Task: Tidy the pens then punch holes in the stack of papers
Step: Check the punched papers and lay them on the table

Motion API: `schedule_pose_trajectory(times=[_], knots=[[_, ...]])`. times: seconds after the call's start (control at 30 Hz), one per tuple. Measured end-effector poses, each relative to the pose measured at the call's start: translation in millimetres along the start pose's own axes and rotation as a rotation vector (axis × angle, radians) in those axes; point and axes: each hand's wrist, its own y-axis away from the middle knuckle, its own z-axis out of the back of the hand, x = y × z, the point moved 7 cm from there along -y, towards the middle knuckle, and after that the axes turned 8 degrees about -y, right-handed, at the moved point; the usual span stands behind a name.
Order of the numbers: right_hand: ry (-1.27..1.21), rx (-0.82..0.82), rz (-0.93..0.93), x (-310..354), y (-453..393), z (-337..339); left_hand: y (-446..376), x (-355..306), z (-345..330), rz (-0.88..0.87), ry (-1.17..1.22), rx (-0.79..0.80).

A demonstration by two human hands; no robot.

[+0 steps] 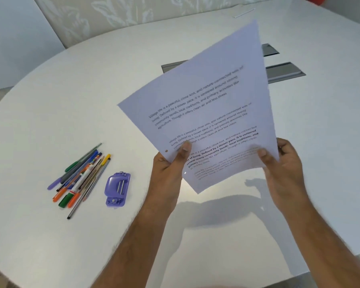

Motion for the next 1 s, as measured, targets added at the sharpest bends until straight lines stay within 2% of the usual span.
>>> schedule_pose_trajectory(times=[0.1, 0.2, 0.37, 0.47, 0.6, 0.67, 0.77, 0.83, 1.0], knots=[[-0.288, 0.023, -0.136, -31.0, 4.4, -4.1, -0.8, 2.8, -5.7, -0.002, 0.117, 0.017], [-0.382, 0.13, -0.196, -43.6, 14.0, -19.0, 2.7, 6.6, -12.6, 0.005, 0.175, 0.065], [-0.232, 0.107, -0.099, -35.6, 8.0, -7.1, 6.6, 13.1, 0.4, 0.009, 0.129, 0.007], [-0.07, 0.062, -0.002, -14.0, -3.7, 12.1, 4.9, 9.4, 26.8, 0.014, 0.194, -0.121], [0.091, -0.001, 0.119, 18.7, -14.8, 34.9, 0.5, -1.4, 60.1, 0.096, 0.157, -0.185], [0.146, 0.002, 0.151, 30.5, -16.1, 38.1, -0.8, -11.1, 66.2, 0.098, 0.015, -0.14], [0.257, 0.021, 0.155, 41.6, -13.7, 30.6, -0.8, -23.9, 57.7, -0.002, -0.352, -0.055], [0.305, 0.045, 0.156, 46.8, -10.1, 19.1, -2.0, -28.0, 48.1, -0.017, -0.442, -0.052], [0.412, 0.077, 0.231, 62.3, -1.2, -8.7, -3.8, -41.3, 37.8, -0.076, -0.578, -0.16]])
